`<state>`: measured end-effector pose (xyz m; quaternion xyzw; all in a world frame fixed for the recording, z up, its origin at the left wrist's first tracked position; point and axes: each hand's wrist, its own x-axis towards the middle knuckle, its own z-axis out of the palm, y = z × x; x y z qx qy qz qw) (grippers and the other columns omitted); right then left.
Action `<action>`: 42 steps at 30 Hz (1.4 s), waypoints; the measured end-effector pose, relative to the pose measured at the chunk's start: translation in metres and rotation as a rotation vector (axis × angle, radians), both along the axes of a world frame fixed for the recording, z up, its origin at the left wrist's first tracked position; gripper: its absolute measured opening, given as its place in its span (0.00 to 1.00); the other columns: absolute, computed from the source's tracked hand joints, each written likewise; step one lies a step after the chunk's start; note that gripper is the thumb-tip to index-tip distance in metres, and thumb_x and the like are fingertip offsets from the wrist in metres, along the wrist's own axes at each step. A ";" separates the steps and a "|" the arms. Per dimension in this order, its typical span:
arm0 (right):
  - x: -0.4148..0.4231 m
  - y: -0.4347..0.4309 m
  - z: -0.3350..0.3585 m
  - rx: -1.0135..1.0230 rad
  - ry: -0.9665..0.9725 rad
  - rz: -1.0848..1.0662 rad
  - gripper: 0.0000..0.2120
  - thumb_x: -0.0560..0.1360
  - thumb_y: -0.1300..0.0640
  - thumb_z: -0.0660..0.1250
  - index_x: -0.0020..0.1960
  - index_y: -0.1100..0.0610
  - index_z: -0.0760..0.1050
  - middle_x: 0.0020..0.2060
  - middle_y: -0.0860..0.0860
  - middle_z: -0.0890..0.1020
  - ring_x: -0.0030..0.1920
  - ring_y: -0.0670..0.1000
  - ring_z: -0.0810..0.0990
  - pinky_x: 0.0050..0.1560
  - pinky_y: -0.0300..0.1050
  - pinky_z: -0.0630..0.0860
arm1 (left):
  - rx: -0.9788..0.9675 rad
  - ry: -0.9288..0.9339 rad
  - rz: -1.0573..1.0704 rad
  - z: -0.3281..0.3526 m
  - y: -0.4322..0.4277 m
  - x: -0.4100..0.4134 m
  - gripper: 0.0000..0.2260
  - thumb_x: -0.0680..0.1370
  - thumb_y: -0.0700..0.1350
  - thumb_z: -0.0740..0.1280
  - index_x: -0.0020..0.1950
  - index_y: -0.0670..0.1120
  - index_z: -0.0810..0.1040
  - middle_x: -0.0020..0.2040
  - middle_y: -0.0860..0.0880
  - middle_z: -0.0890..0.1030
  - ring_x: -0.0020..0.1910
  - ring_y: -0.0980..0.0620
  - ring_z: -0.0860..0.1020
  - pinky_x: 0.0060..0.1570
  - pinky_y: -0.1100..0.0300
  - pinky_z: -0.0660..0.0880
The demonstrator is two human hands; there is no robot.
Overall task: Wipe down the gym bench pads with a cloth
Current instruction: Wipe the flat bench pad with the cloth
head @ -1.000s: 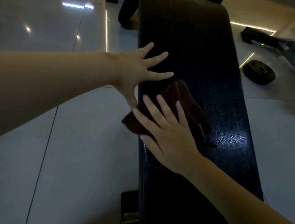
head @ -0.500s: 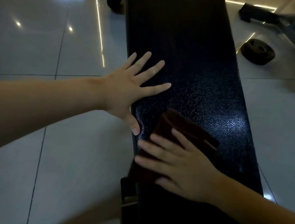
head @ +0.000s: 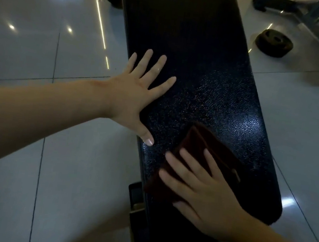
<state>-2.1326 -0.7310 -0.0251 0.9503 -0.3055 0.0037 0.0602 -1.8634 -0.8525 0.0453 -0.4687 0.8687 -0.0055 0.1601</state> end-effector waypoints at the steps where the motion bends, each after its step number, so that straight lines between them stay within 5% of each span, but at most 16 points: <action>1: -0.013 0.012 -0.004 0.002 0.025 0.016 0.27 0.81 0.42 0.50 0.79 0.47 0.52 0.78 0.50 0.53 0.78 0.55 0.51 0.73 0.63 0.49 | -0.009 -0.004 0.014 -0.003 0.003 -0.004 0.62 0.53 0.84 0.48 0.70 0.51 0.21 0.72 0.38 0.23 0.70 0.34 0.25 0.69 0.37 0.31; 5: -0.030 0.028 -0.012 0.013 0.004 0.024 0.27 0.81 0.42 0.52 0.78 0.45 0.54 0.78 0.49 0.55 0.78 0.53 0.53 0.74 0.62 0.50 | -0.029 0.000 0.061 -0.007 0.008 -0.013 0.62 0.50 0.85 0.44 0.65 0.50 0.16 0.70 0.37 0.22 0.69 0.33 0.24 0.68 0.37 0.30; 10: 0.004 0.000 -0.004 -0.010 -0.128 -0.118 0.25 0.82 0.42 0.47 0.78 0.46 0.55 0.78 0.48 0.56 0.78 0.51 0.53 0.74 0.63 0.51 | 0.025 -0.089 0.105 0.001 0.008 -0.021 0.64 0.52 0.83 0.52 0.67 0.48 0.18 0.70 0.36 0.22 0.70 0.32 0.25 0.71 0.37 0.34; 19: 0.048 -0.086 0.020 -0.127 -0.194 -0.322 0.26 0.81 0.42 0.48 0.78 0.47 0.55 0.78 0.48 0.57 0.78 0.50 0.53 0.74 0.62 0.52 | 0.066 -0.061 0.061 0.008 -0.002 -0.013 0.63 0.48 0.84 0.44 0.70 0.55 0.20 0.71 0.43 0.21 0.71 0.37 0.26 0.68 0.43 0.31; 25: 0.039 -0.071 0.014 -0.113 -0.222 -0.329 0.27 0.81 0.43 0.50 0.78 0.49 0.55 0.78 0.50 0.56 0.78 0.51 0.52 0.74 0.62 0.51 | 0.021 -0.019 0.017 -0.001 0.008 -0.028 0.63 0.50 0.84 0.40 0.74 0.49 0.25 0.72 0.42 0.23 0.71 0.33 0.27 0.69 0.36 0.34; 34: -0.006 -0.023 -0.003 -0.043 -0.236 -0.439 0.27 0.82 0.43 0.47 0.79 0.50 0.52 0.78 0.50 0.53 0.78 0.51 0.48 0.75 0.62 0.49 | -0.003 -0.004 -0.114 -0.009 0.021 -0.080 0.57 0.59 0.82 0.48 0.74 0.52 0.26 0.72 0.38 0.24 0.70 0.31 0.27 0.70 0.32 0.36; 42: -0.042 0.030 -0.028 -0.096 -0.392 -0.773 0.27 0.82 0.42 0.45 0.78 0.50 0.53 0.78 0.50 0.56 0.78 0.51 0.51 0.75 0.58 0.47 | 0.042 -0.098 -0.185 -0.009 0.014 -0.124 0.60 0.59 0.82 0.56 0.73 0.54 0.25 0.72 0.39 0.23 0.69 0.29 0.26 0.68 0.29 0.36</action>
